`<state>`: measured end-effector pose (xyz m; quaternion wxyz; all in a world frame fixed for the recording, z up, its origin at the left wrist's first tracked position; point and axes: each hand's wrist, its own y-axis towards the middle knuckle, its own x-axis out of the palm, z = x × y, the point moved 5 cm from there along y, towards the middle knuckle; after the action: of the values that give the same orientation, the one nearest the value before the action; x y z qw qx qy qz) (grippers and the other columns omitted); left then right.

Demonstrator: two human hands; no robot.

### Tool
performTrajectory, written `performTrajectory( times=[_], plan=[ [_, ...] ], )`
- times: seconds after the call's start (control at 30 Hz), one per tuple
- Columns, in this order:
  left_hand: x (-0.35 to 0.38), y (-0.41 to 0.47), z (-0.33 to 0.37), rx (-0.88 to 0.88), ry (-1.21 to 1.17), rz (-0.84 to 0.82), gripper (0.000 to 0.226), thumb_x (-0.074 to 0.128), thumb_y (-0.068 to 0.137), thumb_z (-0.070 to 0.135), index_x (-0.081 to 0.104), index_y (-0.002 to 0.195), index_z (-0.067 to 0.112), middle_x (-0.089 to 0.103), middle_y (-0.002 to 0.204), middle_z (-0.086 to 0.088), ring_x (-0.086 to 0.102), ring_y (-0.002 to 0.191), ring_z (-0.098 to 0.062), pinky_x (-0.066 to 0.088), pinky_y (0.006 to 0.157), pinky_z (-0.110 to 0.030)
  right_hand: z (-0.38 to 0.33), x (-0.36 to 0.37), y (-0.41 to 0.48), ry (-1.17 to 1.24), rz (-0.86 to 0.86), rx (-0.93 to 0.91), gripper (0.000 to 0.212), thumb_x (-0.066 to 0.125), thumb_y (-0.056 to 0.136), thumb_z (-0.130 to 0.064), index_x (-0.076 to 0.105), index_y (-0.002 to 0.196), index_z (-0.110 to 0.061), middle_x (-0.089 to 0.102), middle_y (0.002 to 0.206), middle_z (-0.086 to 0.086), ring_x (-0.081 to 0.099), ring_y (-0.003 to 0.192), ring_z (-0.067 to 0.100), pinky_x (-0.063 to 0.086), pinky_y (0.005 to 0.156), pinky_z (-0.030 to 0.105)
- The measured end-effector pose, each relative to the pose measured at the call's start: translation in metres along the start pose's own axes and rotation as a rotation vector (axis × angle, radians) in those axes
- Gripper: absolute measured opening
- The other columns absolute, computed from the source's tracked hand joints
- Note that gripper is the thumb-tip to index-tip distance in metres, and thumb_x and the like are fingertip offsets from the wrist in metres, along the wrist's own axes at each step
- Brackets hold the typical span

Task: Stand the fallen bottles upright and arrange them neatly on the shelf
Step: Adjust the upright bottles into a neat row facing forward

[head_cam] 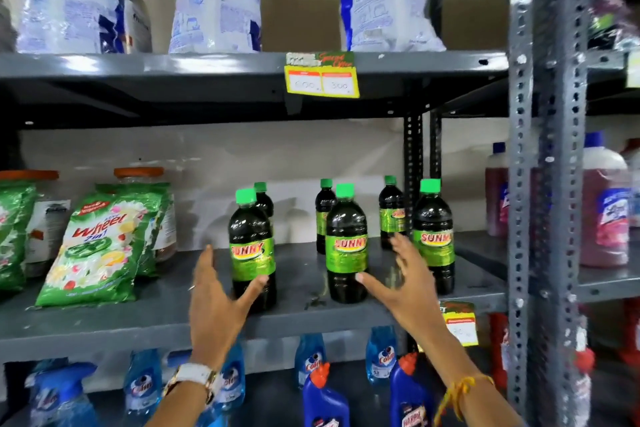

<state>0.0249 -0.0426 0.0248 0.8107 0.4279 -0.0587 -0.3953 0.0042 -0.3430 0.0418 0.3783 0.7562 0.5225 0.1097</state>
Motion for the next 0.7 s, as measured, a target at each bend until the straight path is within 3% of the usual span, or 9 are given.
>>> performTrajectory(
  times=[0.1,0.17,0.23,0.3,0.37,0.43,0.53,0.6,0.7],
  plan=[
    [0.003,-0.017,0.042,0.177,-0.096,0.188,0.101,0.068,0.066,0.058,0.027,0.142,0.005,0.033,0.145,-0.014,0.031,0.133,-0.023,0.028,0.108,-0.041,0.002,-0.063,0.001,-0.070,0.371,-0.181,0.086,0.080,0.063,-0.044,0.040,0.133,-0.015,0.041,0.127,-0.007,0.040,0.119,0.002,0.031,0.101,0.014],
    [0.024,-0.026,0.078,0.303,-0.120,0.160,0.101,0.058,0.070,0.070,0.028,0.140,0.002,0.033,0.144,-0.013,0.026,0.133,-0.016,0.021,0.111,-0.028,0.010,-0.086,0.019,-0.060,0.410,-0.117,0.097,0.081,0.057,-0.051,0.035,0.135,-0.017,0.038,0.129,-0.005,0.037,0.121,0.009,0.031,0.102,0.023],
    [0.057,-0.028,0.104,0.318,-0.117,0.031,0.102,0.055,0.071,0.072,0.023,0.144,0.008,0.027,0.149,-0.012,0.022,0.136,-0.018,0.020,0.112,-0.030,0.023,-0.090,0.035,-0.056,0.272,0.011,0.105,0.085,0.058,-0.042,0.026,0.141,-0.016,0.034,0.130,-0.005,0.033,0.121,0.008,0.027,0.101,0.025],
    [0.088,-0.029,0.112,0.219,-0.149,-0.093,0.110,0.066,0.066,0.068,0.006,0.147,0.022,0.012,0.155,-0.003,0.012,0.141,-0.015,0.015,0.114,-0.035,0.047,-0.086,0.044,0.024,0.110,0.124,0.106,0.088,0.057,-0.028,0.025,0.142,-0.014,0.039,0.125,-0.008,0.037,0.116,0.007,0.030,0.097,0.024],
    [0.108,-0.034,0.113,0.131,-0.190,-0.160,0.123,0.072,0.062,0.066,-0.006,0.147,0.024,0.005,0.157,0.000,0.007,0.141,-0.012,0.011,0.112,-0.030,0.074,-0.082,0.048,0.057,-0.052,0.191,0.102,0.090,0.048,-0.042,0.037,0.133,-0.021,0.056,0.126,-0.008,0.054,0.113,0.011,0.041,0.096,0.031],
    [0.120,-0.037,0.111,0.053,-0.203,-0.204,0.128,0.076,0.060,0.060,-0.006,0.149,0.019,0.010,0.156,-0.003,0.018,0.139,-0.017,0.017,0.108,-0.029,0.093,-0.080,0.054,0.073,-0.176,0.206,0.097,0.090,0.039,-0.052,0.050,0.123,-0.024,0.067,0.117,-0.005,0.063,0.109,0.015,0.049,0.093,0.035],
    [0.129,-0.033,0.104,-0.003,-0.175,-0.237,0.128,0.079,0.061,0.053,-0.007,0.149,0.020,0.023,0.153,-0.004,0.036,0.132,-0.022,0.029,0.104,-0.033,0.097,-0.078,0.060,0.133,-0.283,0.218,0.084,0.090,0.033,-0.052,0.063,0.107,-0.024,0.073,0.106,-0.003,0.068,0.099,0.011,0.051,0.084,0.025],
    [0.133,-0.032,0.101,-0.001,-0.133,-0.264,0.126,0.079,0.061,0.055,-0.007,0.149,0.024,0.032,0.149,-0.005,0.043,0.126,-0.026,0.035,0.102,-0.037,0.096,-0.079,0.061,0.131,-0.336,0.221,0.065,0.090,0.037,-0.046,0.069,0.095,-0.026,0.075,0.099,-0.004,0.069,0.093,0.007,0.051,0.077,0.019],
    [0.133,-0.034,0.101,0.004,-0.073,-0.263,0.118,0.078,0.063,0.054,0.001,0.148,0.022,0.044,0.139,-0.007,0.051,0.118,-0.029,0.041,0.094,-0.040,0.095,-0.080,0.061,0.113,-0.354,0.230,0.043,0.087,0.052,-0.027,0.069,0.091,-0.030,0.074,0.097,-0.006,0.069,0.092,0.006,0.052,0.080,0.020]
  ],
)
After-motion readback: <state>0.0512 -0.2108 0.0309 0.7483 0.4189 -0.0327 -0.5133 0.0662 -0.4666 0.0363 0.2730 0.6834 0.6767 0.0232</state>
